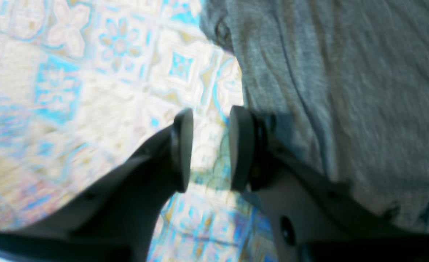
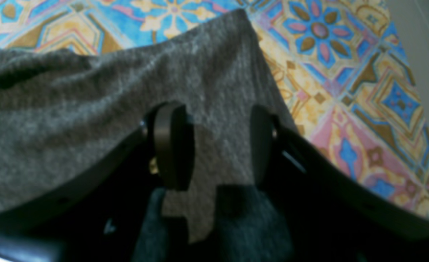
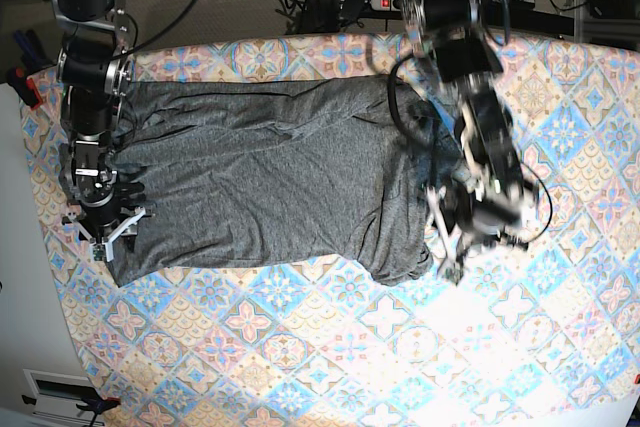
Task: Layout the t-shirt on the table in an organized manner, then fold the t-shirt properly
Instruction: 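Grasp the shirt side edges with both grippers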
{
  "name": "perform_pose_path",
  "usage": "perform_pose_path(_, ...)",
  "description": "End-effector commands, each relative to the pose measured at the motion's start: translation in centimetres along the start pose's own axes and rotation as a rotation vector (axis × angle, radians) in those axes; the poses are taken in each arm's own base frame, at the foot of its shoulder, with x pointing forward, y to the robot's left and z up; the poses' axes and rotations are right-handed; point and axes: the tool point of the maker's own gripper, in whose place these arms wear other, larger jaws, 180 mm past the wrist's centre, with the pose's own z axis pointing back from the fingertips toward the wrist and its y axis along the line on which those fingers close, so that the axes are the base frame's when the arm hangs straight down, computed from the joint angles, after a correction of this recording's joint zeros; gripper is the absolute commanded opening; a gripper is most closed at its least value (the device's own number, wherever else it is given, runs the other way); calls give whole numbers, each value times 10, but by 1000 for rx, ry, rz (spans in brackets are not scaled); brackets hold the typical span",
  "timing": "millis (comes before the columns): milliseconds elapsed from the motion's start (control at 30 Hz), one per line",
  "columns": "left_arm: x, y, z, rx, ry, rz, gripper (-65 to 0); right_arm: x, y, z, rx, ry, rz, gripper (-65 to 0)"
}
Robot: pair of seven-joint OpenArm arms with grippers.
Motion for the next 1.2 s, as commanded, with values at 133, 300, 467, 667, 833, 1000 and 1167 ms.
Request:
perform_pose_path(133,20,27,-32,-87,17,170,-478,0,-12,5,-21,-15,7,-383)
perform_pose_path(300,14,23,-63,-193,-60,378,-405,-6,-11,6,-19,-4,9,-383)
perform_pose_path(467,-2,-1,-94,-288,-81,449,-330,-7,-11,7,-19,-3,9,-383)
perform_pose_path(667,1,-37,-121,-413,-119,538,-330,-7,-12,7,-20,-3,10,-383)
perform_pose_path(833,10,-57,-127,-470,-123,559,-368,-6,-12,7,-20,-4,9,-383)
perform_pose_path(1000,10,-59,-127,-473,-121,558,-636,-5,-11,6,-18,-5,13,-385)
perform_pose_path(1167,-5,-65,-129,-475,-94,562,-650,-6,-9,6,-15,-3,14,-457)
